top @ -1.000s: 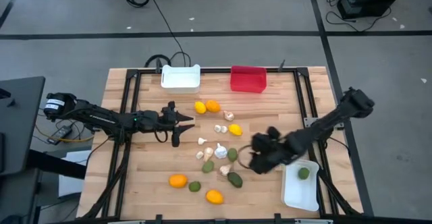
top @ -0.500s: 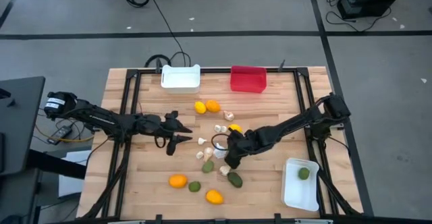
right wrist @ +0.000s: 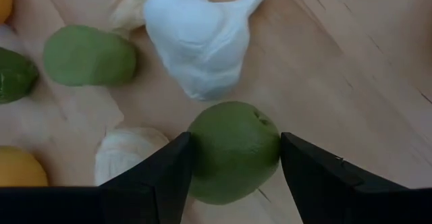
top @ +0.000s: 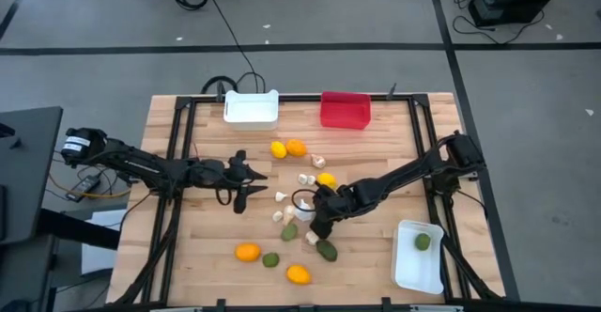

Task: Sort produce into baskets
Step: Put the green lime into the bottom white bin

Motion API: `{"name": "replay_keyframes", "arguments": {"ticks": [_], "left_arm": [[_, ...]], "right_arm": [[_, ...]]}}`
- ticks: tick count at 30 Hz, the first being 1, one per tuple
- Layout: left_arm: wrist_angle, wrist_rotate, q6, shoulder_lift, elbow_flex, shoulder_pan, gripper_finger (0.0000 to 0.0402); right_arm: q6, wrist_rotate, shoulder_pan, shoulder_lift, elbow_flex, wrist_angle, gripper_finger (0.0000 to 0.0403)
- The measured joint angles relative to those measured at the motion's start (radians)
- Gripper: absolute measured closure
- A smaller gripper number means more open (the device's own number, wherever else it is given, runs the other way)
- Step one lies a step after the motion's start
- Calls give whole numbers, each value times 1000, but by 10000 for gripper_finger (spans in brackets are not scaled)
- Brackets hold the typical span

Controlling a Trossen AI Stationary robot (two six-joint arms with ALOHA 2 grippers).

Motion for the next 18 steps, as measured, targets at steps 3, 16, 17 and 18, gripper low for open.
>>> {"name": "replay_keyframes", "arguments": {"ticks": [3, 16, 17, 18], "left_arm": [[-5, -17, 5, 0, 0, 0, 254], [-81, -34, -32, 0, 0, 0, 254], [-81, -34, -33, 0, 0, 0, 254], [-80, -34, -35, 0, 0, 0, 254]], "right_arm": [[-11, -10, -13, 34, 4, -2, 173], [-96, 52, -33, -111, -14, -187, 238], [-90, 62, -33, -141, -10, -224, 238], [-80, 67, -31, -174, -9, -271, 237]]}}
